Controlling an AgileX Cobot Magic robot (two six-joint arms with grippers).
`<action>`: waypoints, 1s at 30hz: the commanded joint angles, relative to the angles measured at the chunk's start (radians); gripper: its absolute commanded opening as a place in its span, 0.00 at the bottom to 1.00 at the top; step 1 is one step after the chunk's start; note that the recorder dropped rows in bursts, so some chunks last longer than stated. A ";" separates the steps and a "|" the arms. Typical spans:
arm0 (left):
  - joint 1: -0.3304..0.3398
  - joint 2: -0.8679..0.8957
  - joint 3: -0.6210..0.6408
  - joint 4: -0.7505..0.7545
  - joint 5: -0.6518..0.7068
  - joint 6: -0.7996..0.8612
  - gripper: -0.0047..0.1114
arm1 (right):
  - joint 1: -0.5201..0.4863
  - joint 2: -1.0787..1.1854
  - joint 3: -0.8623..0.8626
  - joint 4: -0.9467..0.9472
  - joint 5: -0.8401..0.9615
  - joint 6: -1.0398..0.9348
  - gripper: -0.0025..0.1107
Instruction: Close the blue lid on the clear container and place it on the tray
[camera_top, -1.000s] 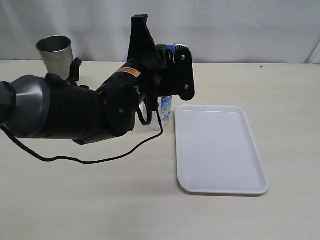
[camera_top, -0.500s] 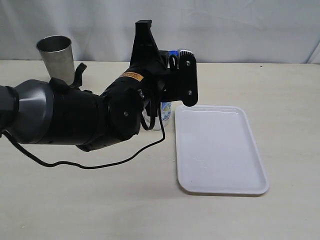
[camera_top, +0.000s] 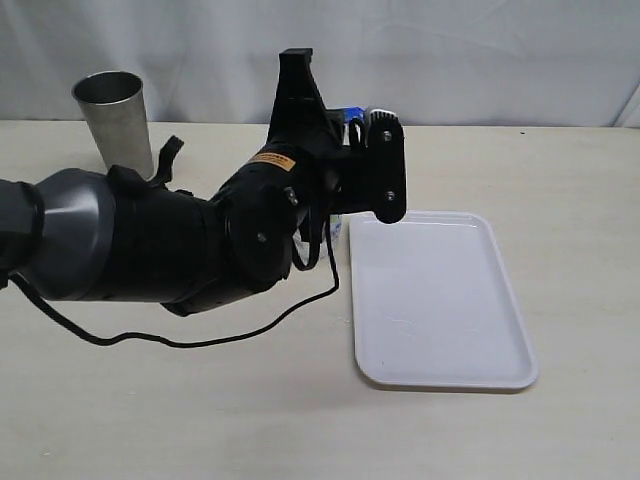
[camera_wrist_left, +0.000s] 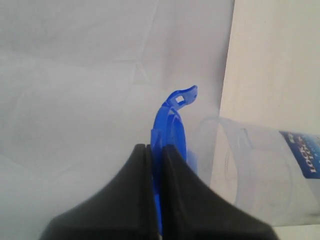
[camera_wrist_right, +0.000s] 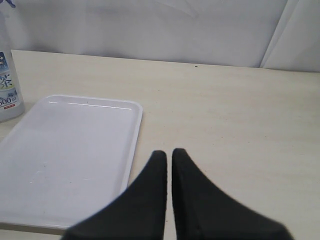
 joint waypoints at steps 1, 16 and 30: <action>-0.012 -0.012 0.001 -0.009 -0.035 0.002 0.04 | 0.001 -0.005 0.001 0.002 0.001 0.000 0.06; -0.012 -0.012 0.071 -0.027 -0.083 0.013 0.04 | 0.001 -0.005 0.001 0.002 0.001 0.000 0.06; -0.064 -0.012 0.071 -0.011 -0.089 0.017 0.04 | 0.001 -0.005 0.001 0.002 0.001 0.000 0.06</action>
